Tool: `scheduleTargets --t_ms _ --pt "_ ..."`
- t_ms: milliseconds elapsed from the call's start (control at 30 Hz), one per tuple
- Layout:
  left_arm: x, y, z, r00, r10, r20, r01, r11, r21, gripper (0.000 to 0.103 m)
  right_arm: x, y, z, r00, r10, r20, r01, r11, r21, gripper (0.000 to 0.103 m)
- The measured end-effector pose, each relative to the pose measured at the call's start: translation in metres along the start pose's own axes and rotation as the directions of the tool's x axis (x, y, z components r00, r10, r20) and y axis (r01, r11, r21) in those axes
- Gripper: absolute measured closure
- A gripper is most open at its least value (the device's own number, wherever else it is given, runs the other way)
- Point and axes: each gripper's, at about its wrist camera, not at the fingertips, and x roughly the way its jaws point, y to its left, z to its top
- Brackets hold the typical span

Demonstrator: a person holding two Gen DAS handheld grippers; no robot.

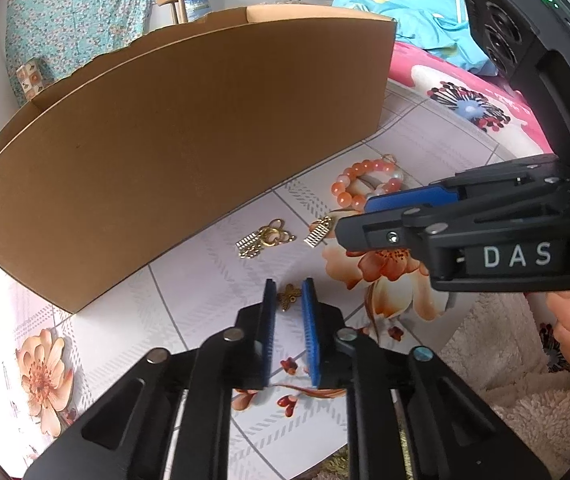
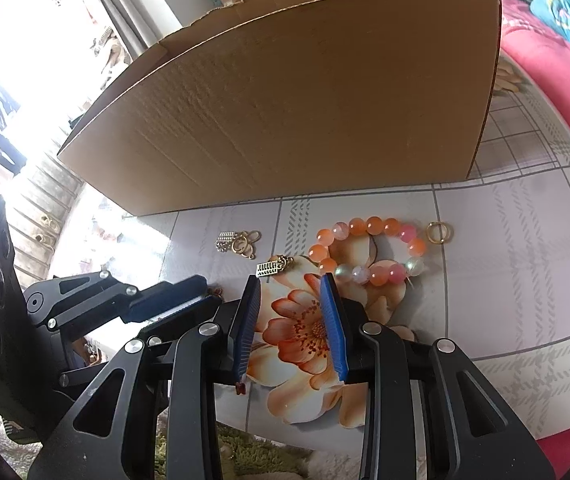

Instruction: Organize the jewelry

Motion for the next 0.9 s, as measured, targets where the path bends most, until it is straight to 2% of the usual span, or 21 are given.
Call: scheduleTargets --t_ms 567,600,767,900 --pt "-0.002 0.002 -0.001 1.0 -0.015 0.01 0.015 1.0 -0.016 0.096 -0.005 -0.002 -0.004 1.0 -0.006 0.003 0.006 1.0 -0.001 0.071" --pt "-0.002 0.003 -0.001 1.0 -0.014 0.011 0.014 1.0 -0.021 0.103 -0.005 -0.001 -0.004 1.0 -0.004 0.003 0.004 1.0 -0.005 0.071" --pt "-0.005 0.012 -0.003 1.0 0.003 0.014 -0.003 0.999 -0.054 0.103 -0.004 0.011 -0.005 1.0 0.004 -0.003 -0.004 0.999 -0.049 0.07" --pt "-0.007 0.021 -0.006 1.0 0.013 0.015 -0.011 0.996 -0.087 0.103 0.0 0.022 -0.006 1.0 -0.028 -0.001 0.028 0.995 -0.093 0.07"
